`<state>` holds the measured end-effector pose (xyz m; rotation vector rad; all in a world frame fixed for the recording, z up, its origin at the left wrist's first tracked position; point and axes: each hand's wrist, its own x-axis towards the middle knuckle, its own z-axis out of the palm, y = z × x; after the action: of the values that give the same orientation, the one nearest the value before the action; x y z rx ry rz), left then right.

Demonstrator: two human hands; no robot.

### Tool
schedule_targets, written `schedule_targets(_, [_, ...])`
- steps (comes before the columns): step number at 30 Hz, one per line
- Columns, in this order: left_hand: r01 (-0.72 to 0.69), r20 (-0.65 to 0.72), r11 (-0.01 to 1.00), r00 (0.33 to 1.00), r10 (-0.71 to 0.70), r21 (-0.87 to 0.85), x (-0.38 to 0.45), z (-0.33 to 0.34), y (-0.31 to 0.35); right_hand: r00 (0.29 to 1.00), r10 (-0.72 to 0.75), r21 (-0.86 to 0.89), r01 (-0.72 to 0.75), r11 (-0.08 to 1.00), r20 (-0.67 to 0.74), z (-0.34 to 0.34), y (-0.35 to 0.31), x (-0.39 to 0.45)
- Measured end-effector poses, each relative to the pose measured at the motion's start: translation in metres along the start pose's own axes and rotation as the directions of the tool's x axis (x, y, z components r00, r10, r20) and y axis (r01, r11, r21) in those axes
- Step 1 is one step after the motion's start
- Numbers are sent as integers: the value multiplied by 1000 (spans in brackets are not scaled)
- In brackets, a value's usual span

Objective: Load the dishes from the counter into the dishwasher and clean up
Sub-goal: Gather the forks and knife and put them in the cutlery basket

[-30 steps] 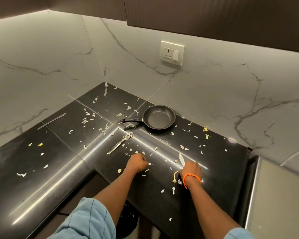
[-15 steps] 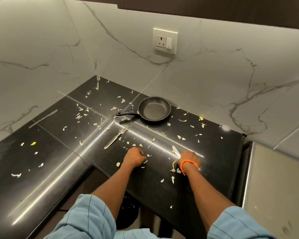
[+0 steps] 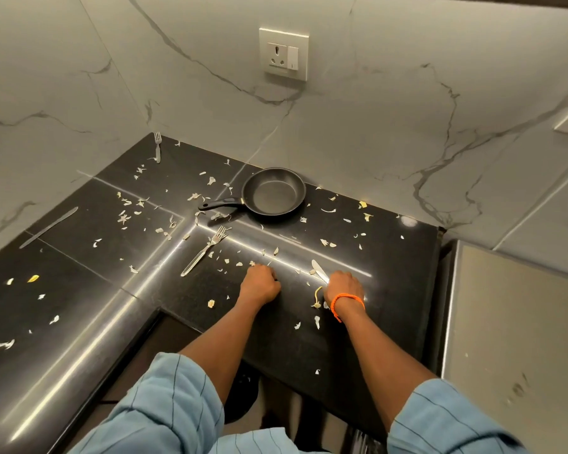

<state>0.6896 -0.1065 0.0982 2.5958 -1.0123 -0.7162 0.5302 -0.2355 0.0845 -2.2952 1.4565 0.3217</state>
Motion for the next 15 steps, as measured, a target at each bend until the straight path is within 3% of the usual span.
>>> schedule_targets(7, [-293,74,949,955,286,114,17,11,46,997,6,-26,-8,1000,-81,4,4,-16])
schedule_targets(15, [-580,253,724,814,522,373,44,20,93,998,43,-126,-50,991,-55,-10,17,-29])
